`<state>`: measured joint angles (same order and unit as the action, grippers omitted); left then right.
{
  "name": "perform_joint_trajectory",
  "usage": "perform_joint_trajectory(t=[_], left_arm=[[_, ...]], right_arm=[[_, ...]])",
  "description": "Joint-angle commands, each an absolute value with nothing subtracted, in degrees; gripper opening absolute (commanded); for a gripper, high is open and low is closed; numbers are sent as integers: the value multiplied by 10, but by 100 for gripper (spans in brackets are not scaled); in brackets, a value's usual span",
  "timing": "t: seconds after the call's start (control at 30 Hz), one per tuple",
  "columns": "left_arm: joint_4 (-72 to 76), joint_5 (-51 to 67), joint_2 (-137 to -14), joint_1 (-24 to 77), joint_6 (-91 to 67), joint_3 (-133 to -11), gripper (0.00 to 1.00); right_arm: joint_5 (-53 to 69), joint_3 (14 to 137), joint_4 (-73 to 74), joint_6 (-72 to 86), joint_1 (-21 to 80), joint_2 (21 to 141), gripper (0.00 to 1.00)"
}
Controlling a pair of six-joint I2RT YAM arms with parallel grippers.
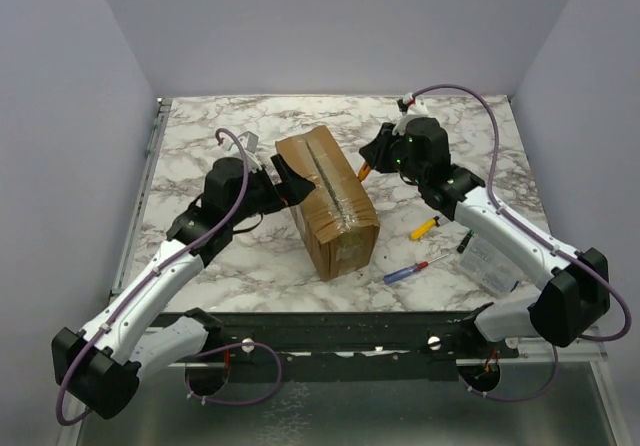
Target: Unpack the express box
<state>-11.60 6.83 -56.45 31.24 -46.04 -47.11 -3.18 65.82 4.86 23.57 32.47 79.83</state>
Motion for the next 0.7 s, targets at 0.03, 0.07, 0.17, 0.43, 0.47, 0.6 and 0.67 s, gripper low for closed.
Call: perform_joint_trajectory(t=[0.03,0.07,0.17,0.43,0.47,0.6,0.67], left_arm=[[-295,37,-535,275,-358,-554,93],[-302,27,-531,272,-343,-564,93],[-320,29,-543,255,-287,-617,91],[-217,73,-648,214,-254,-740,90],[-207,99,-667,206,-251,-756,91],[-172,188,-726,180,-250,-817,90],[-158,157,-736,178,-236,-825,90]], right_arm=[[-96,665,106,240,321,750,0],[-96,672,116,233,320,748,0],[-45,703,146,226,313,744,0],[6,766,188,203,313,705,0],[21,768,185,194,313,700,1],[143,797,159,200,314,714,1],[176,819,148,214,315,735,1]])
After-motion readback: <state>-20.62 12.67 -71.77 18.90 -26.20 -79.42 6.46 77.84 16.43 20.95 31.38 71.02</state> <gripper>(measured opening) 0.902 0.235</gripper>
